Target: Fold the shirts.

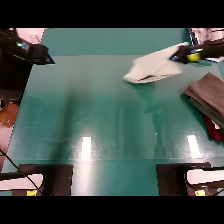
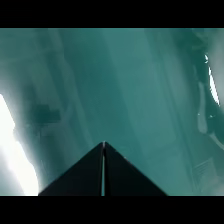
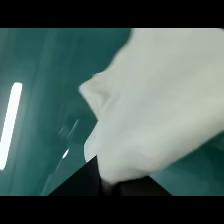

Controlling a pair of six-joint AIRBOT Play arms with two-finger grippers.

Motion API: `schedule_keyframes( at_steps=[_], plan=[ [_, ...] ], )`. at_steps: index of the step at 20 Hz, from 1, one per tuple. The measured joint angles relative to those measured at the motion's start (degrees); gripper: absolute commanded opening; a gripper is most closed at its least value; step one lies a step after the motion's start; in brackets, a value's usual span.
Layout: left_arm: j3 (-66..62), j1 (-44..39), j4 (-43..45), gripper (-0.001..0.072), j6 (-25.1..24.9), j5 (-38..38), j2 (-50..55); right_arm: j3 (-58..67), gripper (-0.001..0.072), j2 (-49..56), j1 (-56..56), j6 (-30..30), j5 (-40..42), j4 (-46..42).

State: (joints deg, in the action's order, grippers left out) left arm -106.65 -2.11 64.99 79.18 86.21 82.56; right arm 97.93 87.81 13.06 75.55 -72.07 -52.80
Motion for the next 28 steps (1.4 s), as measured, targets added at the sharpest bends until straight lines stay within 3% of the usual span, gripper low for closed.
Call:
schedule_keyframes(
  at_steps=[5, 16, 23, 24, 25, 26, 28],
  plan=[
    [0.00, -5.81, 0.02, 0.0025, 0.00, -2.23, 0.70, 0.00, 0.0013, -4.50, 13.77, 0.20, -1.73, -1.42],
    [0.00, -7.50, 0.13, 0.0025, 0.28, -2.84, 0.98, 0.13, 0.0014, -12.02, 29.99, -1.49, -5.09, -1.01],
    [0.00, -7.52, 0.17, 0.0026, 0.04, -2.84, 0.98, 0.13, 0.0027, -14.29, 38.49, 0.52, -11.63, -8.22],
    [0.00, -7.52, 0.17, 0.0026, 0.02, -2.82, 0.98, 0.13, 0.0164, -14.34, 39.56, 1.40, -12.55, -9.64],
    [0.00, -7.52, 0.17, 0.0025, 0.00, -2.82, 0.98, 0.13, 0.0384, -14.40, 40.70, 2.40, -13.51, -11.19],
    [0.00, -7.52, 0.17, 0.0026, -0.02, -2.82, 0.98, 0.15, 0.0510, -14.47, 41.79, 3.30, -14.34, -12.52],
    [0.00, -7.52, 0.17, 0.0026, -0.13, -2.80, 0.98, 0.13, 0.0507, -14.49, 43.69, 4.46, -16.02, -14.49]
  ],
)
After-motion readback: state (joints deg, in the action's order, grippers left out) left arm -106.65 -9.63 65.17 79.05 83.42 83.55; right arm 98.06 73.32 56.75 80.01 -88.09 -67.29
